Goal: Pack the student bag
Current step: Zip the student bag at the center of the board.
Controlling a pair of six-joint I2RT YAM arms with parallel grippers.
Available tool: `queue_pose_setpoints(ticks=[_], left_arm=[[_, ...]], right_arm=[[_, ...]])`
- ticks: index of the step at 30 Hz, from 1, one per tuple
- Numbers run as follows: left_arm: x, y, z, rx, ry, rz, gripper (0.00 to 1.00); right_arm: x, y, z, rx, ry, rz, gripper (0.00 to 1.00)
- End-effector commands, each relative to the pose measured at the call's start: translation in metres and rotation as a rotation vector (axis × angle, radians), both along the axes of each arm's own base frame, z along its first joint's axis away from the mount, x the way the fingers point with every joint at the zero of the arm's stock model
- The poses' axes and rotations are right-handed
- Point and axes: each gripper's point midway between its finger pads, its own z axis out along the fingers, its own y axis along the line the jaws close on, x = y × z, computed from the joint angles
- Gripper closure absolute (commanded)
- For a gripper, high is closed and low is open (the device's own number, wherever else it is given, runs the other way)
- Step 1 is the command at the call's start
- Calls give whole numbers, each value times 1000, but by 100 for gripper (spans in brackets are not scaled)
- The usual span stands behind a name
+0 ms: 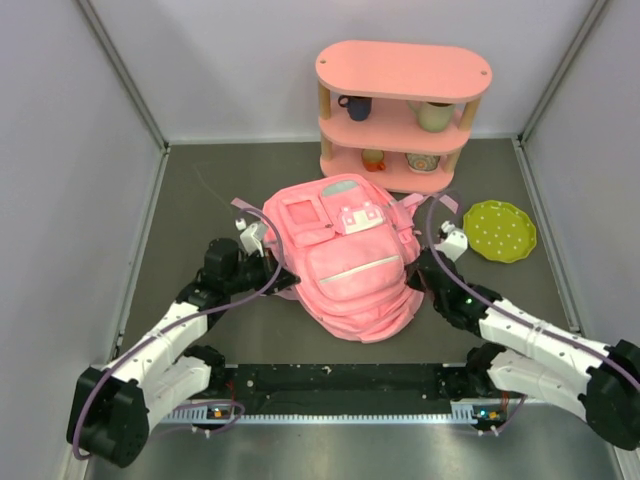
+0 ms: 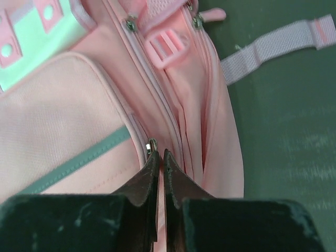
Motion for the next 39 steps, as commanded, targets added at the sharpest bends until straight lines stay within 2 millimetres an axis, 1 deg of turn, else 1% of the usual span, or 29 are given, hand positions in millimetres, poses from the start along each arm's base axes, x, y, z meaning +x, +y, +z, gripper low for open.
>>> queue_pose_setpoints(ticks=[1,2,3,5,6,8,10,11,12,13,14,16,17,18,19,20,21,22,24,25,26,27,29,34,35,36,38,39], left_arm=[[-1,-4,9,-13,-57,-64,100],[-1,-3,7,-10,-54,-67,100],[-2,-2,5,-1,-50,-68,100],[-5,-2,0,4,-30,-71,100],[-5,-1,-1,5,-27,-71,100],[-6,-1,-3,9,-21,-75,100],[-4,-1,-5,12,-16,-71,100],[-4,-2,-6,15,-15,-73,100],[-4,-2,-5,15,-13,-77,100],[-3,-2,-5,16,-11,-75,100],[-2,-1,-5,20,-12,-67,100],[0,0,-5,30,-8,-57,100],[1,1,-5,32,-10,-52,100],[4,2,-5,39,-16,-37,100],[5,2,-5,40,-15,-29,100],[6,2,-4,38,-17,-24,100],[9,3,-3,41,-20,-12,100],[11,3,-3,38,-9,-2,98],[14,1,2,25,-12,0,93],[15,0,3,17,-3,1,88],[16,-2,8,5,-10,-6,86],[15,-4,10,-5,-4,-16,84],[14,-5,12,-16,3,-16,80],[12,-5,6,-13,23,-15,81],[15,-6,8,-21,2,-15,81],[15,-6,8,-22,4,-16,82],[16,-6,6,-20,10,-14,82],[16,-6,5,-16,14,-12,85]], right_arm=[[43,0,34,25,-169,3,100],[51,2,34,0,-169,14,100],[63,1,44,14,-212,6,100],[75,11,46,1,-235,66,100],[83,14,54,13,-270,70,100],[92,25,62,10,-314,116,100],[96,33,59,15,-298,156,100],[98,37,66,21,-295,163,100],[95,36,70,19,-286,170,100],[89,30,62,-8,-246,167,100],[84,25,59,-13,-227,148,91],[74,12,60,-12,-217,138,80],[68,8,57,2,-206,152,69],[63,6,56,23,-197,164,63],[53,8,56,65,-180,200,57],[51,3,54,77,-172,193,46],[43,9,53,101,-157,246,46],[38,10,54,109,-162,268,46],[31,9,47,116,-130,279,45],[28,8,41,112,-117,284,45],[25,13,40,124,-112,320,45],[20,19,39,140,-101,355,45],[15,23,36,142,-92,395,45],[8,21,35,116,-102,431,45],[8,20,36,112,-108,428,45],[5,17,31,96,-86,425,47],[6,12,27,66,-70,407,49],[7,2,22,37,-51,355,49]])
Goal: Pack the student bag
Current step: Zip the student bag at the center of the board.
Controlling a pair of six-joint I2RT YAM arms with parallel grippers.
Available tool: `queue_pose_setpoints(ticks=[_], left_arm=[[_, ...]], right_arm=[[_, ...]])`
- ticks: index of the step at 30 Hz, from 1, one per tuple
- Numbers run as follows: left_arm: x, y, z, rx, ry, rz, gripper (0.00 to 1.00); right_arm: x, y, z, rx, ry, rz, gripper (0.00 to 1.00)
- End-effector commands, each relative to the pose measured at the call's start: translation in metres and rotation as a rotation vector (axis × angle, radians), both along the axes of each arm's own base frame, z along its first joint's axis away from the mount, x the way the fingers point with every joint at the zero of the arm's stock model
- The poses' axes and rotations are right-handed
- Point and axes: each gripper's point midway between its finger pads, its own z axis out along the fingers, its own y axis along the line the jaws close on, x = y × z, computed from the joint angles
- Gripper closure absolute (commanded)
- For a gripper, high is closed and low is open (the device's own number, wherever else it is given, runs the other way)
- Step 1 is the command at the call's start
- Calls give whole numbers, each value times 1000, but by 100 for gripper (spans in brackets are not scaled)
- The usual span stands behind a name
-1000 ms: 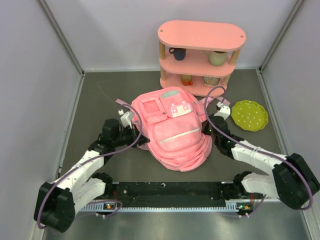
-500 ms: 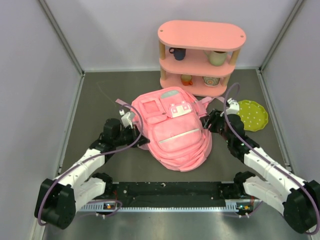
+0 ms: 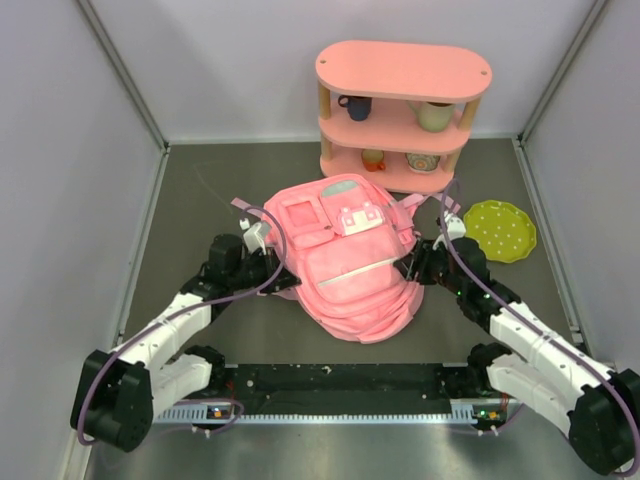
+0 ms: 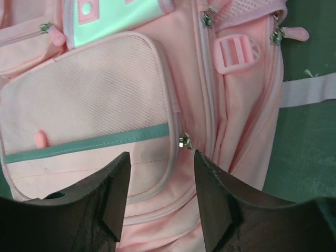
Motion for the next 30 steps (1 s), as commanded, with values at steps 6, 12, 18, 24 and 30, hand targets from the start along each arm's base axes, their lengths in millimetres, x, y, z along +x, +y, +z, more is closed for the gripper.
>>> queue_pose_setpoints(ticks=[6,12,18,24,30], left_arm=[[19,-1,19,-7,-84,18,91],[21,-2,17,-3,-73,10,95],[22,-3,17,-4,-76,5,96],[20,-5,15,-4,-73,-17,100],[18,-7,7,11,-61,-53,100]], right_arm=[[4,-33,-4,-66,-22,-119,57],[5,-21,-11,-83,2,-20,65],[5,-11,-14,-82,2,48,67],[20,-6,-14,-111,-16,73,82],[41,0,-3,-127,-90,80,100]])
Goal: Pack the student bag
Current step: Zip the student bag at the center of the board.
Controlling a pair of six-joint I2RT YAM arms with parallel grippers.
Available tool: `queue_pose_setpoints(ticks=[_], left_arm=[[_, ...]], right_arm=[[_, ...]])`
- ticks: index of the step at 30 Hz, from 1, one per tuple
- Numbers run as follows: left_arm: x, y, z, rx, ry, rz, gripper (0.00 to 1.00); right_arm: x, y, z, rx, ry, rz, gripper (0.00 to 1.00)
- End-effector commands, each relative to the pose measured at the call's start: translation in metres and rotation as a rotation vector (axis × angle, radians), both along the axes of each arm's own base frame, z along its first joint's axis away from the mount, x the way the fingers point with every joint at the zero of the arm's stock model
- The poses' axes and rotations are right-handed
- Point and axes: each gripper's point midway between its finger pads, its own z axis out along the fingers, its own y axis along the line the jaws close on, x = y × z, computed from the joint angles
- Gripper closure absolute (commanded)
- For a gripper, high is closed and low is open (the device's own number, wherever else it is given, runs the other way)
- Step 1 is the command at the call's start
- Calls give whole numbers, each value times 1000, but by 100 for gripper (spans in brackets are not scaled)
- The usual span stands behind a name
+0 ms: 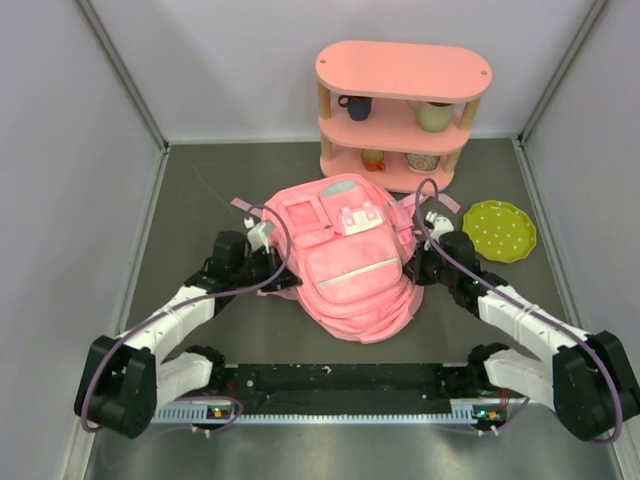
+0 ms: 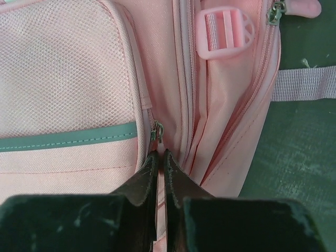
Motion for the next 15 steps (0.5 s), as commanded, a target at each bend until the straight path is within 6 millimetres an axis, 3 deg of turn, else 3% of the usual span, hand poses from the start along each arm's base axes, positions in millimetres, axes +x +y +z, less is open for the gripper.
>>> queue_pose_setpoints(ticks=[1,4,9,15], left_arm=[[14,-3,12,7,-66,-34,100],[13,-1,3,40,-45,-49,100],[12,5,-7,94,-31,-45,100],[10,5,-13,92,-16,-55,100]], right_arm=[[41,8,49,24,-209,3,100],[58,0,71,10,-316,-58,100],[86,-24,87,-51,-427,-215,100],[111,-1,95,17,-471,-172,100]])
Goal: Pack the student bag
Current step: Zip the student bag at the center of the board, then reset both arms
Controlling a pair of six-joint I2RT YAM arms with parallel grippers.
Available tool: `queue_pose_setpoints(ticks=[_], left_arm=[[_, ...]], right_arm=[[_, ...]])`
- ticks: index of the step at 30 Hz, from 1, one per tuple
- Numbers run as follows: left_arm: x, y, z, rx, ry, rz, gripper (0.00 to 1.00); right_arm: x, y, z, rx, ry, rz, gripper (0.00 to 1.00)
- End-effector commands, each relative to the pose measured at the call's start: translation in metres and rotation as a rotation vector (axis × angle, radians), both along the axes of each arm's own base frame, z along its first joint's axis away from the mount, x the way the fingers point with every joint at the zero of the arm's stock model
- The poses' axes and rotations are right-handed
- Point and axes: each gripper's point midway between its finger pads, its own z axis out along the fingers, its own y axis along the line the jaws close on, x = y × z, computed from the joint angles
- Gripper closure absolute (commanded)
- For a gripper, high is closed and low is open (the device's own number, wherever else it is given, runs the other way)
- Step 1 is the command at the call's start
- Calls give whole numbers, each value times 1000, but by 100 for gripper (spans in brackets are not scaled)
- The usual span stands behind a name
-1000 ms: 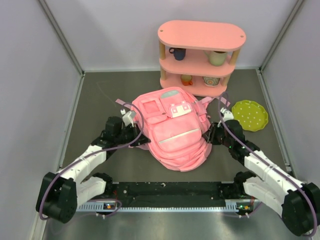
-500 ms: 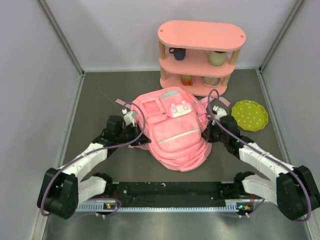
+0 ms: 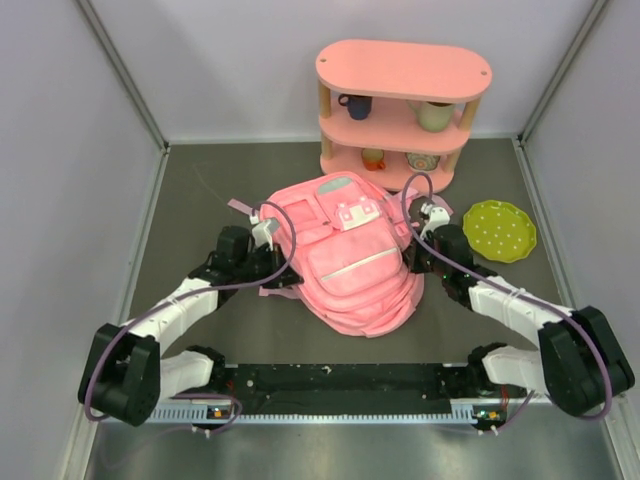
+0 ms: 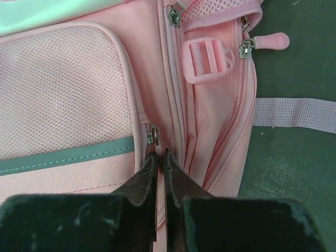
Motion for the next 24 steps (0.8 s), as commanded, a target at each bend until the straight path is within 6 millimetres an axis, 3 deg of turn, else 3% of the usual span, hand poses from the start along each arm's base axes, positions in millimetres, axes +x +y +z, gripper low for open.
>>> queue_pose_setpoints(ticks=[1,4,7,8,9,10,11,12,15,19,24], left_arm=[[4,5,-7,46,-14,-10,100],[4,6,-7,48,-14,-8,100],[4,9,-7,65,7,18,96],[5,10,0,61,-7,36,82],[5,11,4,60,-14,49,55],[5,13,8,56,-24,64,43],[7,15,20,45,-60,95,24],[7,17,25,41,-75,115,4],[7,28,40,51,-121,189,1],[6,59,58,120,-202,350,1],[7,92,79,185,-280,515,1]], right_arm=[[73,5,90,94,-348,-105,100],[76,8,96,108,-398,-92,100],[67,-5,89,88,-357,-146,71],[65,-11,88,81,-334,-181,61],[57,-22,80,54,-283,-222,54],[55,-35,78,29,-272,-289,47],[51,-41,75,21,-254,-313,34],[46,-46,83,33,-272,-333,29],[32,-68,73,32,-221,-441,19],[10,-102,66,29,-189,-576,15],[-14,-124,55,19,-153,-636,13]])
